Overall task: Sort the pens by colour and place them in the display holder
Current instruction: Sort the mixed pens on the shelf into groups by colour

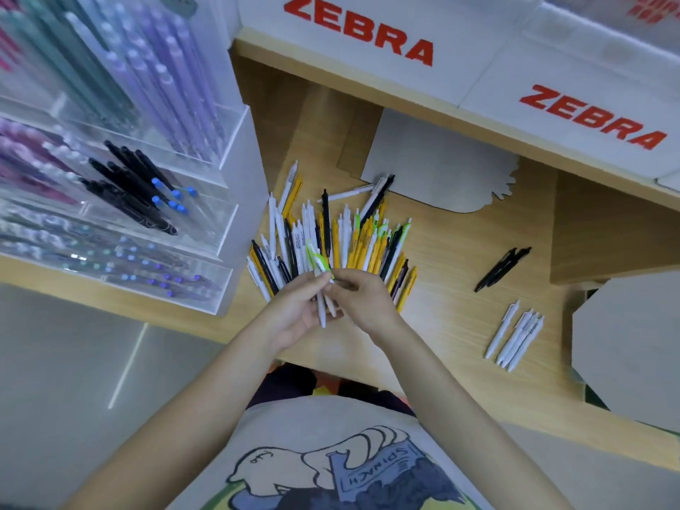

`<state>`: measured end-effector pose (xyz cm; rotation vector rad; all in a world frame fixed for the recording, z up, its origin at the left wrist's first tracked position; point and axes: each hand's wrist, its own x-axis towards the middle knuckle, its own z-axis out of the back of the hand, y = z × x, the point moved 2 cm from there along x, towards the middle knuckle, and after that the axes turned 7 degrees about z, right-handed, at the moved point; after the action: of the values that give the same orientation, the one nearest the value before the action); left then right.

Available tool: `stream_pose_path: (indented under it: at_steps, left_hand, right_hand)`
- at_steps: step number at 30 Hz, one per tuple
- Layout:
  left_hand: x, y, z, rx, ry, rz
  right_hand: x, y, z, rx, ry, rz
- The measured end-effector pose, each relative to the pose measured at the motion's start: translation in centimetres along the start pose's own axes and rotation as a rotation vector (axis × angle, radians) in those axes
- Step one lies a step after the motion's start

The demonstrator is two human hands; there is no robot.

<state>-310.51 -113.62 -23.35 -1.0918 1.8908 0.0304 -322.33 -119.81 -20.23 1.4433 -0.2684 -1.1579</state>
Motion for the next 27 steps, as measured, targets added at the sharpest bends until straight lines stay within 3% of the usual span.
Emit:
stream_pose_path:
  at_steps: [4,7,11,16,21,27]
  left_hand:
    - [-0.3,0.0,2.4,-0.094,-0.062,-0.006]
    - [-0.6,0.0,3.7,-0.102,-0.154,-0.032]
    - [-0.9,0.1,5.4,0.023,-0.316,-0.114]
    - [-0.9,0.4,7.3,0.064,-0.506,-0.179]
    - [-0.7,0.7,8.5,-0.001,-0.551,-0.183]
    - [0.3,0.1,8.5,0.049,-0.529,-0.166]
  right_hand:
    - [0.4,0.7,-0.7,0.051,0.073,-0.010]
    - [1.4,1.4,-0.4,0.018,-0.016,-0.032]
    - [4.6,1.5,-0.7,-0.253,-0.167,0.043]
    - [8.0,1.6,-4.0,-0.477,-0.170,0.153]
    - [9.2,0.6,-5.6,-0.680,-0.168,0.064]
    - [9.3,0.5,-5.1,-0.720,-0.158,0.079]
